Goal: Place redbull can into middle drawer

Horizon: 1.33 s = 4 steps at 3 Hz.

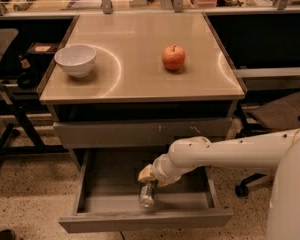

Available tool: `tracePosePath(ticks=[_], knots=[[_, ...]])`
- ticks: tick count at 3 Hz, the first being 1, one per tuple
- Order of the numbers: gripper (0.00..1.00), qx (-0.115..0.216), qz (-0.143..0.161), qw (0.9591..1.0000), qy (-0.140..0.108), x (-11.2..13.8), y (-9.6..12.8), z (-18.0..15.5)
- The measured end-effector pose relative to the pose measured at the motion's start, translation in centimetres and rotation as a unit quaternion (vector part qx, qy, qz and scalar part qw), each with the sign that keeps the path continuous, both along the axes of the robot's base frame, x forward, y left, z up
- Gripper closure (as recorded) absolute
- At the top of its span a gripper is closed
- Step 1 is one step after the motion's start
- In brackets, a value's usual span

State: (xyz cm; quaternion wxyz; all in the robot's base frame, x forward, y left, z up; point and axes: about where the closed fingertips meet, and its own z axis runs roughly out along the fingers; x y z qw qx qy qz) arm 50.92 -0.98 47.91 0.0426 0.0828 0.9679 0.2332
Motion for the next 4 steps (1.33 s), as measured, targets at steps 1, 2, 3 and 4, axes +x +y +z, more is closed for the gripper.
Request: tracePosePath(ticks=[1, 2, 3, 4], knots=[[1.00, 0.034, 0.008, 0.9994, 0.004, 1.1, 2.0, -2.4], [1.00, 0.034, 0.008, 0.9994, 0.004, 1.1, 2.0, -2.4], [1.00, 0.045, 0.012, 0.9989, -0.002, 1.2, 3.1, -3.4], [1.00, 0.061, 0.021, 0.9979, -0.012, 1.7, 4.7, -4.4]])
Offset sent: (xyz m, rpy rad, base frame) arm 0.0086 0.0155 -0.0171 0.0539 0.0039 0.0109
